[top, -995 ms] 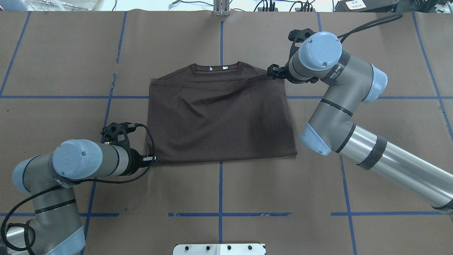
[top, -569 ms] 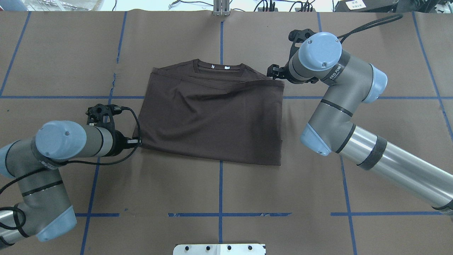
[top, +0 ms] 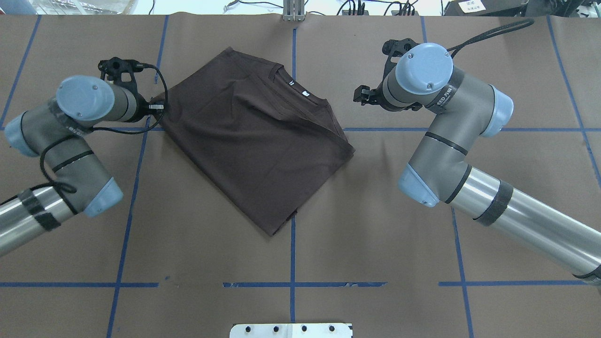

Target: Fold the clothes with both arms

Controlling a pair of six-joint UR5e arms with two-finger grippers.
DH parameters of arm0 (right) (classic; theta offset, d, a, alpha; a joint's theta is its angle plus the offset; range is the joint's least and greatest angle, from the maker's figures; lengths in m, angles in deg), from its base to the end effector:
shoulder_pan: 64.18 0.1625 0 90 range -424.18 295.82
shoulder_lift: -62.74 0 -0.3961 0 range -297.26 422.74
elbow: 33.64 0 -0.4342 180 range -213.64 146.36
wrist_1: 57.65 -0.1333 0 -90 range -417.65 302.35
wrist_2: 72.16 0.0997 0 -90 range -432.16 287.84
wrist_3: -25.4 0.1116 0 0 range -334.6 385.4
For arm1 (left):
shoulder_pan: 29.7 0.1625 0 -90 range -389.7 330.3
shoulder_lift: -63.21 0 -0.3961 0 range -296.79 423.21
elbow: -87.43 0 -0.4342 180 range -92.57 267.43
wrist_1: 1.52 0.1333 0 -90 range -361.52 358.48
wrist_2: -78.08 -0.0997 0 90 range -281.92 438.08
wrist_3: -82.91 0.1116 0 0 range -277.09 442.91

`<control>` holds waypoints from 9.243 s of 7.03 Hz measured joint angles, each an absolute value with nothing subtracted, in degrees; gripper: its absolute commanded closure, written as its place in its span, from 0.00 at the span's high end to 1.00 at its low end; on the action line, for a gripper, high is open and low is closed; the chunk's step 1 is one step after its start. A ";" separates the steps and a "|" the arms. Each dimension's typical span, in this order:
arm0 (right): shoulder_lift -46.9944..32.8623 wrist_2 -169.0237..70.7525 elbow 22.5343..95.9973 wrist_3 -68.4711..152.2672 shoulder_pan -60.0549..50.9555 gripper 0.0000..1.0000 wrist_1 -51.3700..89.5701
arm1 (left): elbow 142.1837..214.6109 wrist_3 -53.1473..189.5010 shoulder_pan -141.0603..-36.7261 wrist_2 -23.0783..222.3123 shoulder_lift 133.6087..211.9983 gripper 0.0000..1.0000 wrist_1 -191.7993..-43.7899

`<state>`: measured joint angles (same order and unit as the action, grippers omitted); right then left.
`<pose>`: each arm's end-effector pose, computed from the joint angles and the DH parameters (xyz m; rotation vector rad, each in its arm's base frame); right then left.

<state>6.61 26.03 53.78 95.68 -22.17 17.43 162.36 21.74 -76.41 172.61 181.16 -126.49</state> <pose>-0.4717 -0.5828 0.2703 0.2983 -0.7636 0.3095 0.4294 -0.6373 0.4164 0.4538 0.7075 -0.2605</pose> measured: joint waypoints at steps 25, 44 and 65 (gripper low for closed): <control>25.89 14.83 31.96 106.37 -32.98 0.00 17.52 | 153.33 36.33 -83.54 181.88 187.49 1.00 -137.73; -6.77 3.73 73.42 107.23 -51.19 0.33 15.14 | 155.36 31.91 -80.03 181.88 187.57 1.00 -137.66; -11.38 3.68 77.49 105.63 -49.74 1.00 14.65 | 160.09 26.32 -77.33 182.01 185.75 1.00 -137.31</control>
<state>-11.38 3.68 77.49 105.63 -49.74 14.65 160.09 26.32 -77.33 182.01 185.75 -137.31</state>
